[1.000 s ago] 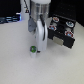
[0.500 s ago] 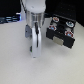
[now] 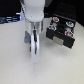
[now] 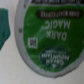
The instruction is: Open the kcup holder, insert the kcup into the holder, and close the kcup holder
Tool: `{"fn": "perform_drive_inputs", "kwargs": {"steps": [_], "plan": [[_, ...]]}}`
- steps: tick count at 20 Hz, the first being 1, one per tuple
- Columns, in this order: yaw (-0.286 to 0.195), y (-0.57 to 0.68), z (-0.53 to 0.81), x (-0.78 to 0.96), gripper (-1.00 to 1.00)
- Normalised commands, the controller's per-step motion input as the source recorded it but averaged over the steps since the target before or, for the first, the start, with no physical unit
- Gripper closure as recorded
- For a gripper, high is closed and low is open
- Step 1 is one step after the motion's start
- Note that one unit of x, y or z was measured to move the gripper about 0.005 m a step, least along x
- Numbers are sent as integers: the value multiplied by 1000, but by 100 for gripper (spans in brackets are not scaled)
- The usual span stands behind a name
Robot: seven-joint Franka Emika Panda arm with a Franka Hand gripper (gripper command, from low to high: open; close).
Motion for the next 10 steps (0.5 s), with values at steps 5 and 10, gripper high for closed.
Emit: {"fn": "perform_drive_inputs", "kwargs": {"steps": [5,10], "plan": [[-75,0,109,-5,100],[-60,15,256,0,100]]}}
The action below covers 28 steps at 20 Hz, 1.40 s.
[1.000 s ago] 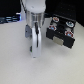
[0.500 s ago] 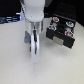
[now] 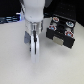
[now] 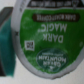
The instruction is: Open the kcup holder, insert the kcup into the holder, and close the kcup holder
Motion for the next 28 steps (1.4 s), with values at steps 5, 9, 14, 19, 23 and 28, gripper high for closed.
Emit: {"fn": "perform_drive_inputs", "kwargs": {"steps": [5,9,14,19,23,28], "plan": [[-66,272,781,0,100],[-27,404,951,0,100],[-1,426,879,-3,100],[0,541,787,0,100],[1,654,612,37,100],[21,658,391,34,100]]}}
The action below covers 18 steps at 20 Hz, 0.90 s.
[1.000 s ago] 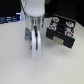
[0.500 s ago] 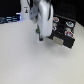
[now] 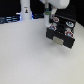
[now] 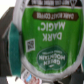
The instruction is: Open the kcup holder, insert the kcup into the holder, and close the kcup holder
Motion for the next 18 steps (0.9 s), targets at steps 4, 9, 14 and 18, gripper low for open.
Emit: {"fn": "perform_drive_inputs", "kwargs": {"steps": [4,9,14,18], "plan": [[38,628,180,66,100],[62,589,81,32,100],[76,558,51,4,100],[106,363,0,124,100]]}}
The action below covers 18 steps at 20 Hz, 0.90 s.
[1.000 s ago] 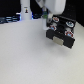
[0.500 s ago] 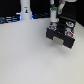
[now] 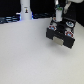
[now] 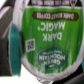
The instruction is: Open the kcup holder, insert the kcup into the holder, and close the kcup holder
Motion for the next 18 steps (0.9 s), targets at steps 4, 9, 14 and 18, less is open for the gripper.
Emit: {"fn": "perform_drive_inputs", "kwargs": {"steps": [4,9,14,18], "plan": [[102,339,-8,196,100],[87,300,-14,286,100],[83,281,-38,306,100],[78,130,-106,302,100]]}}
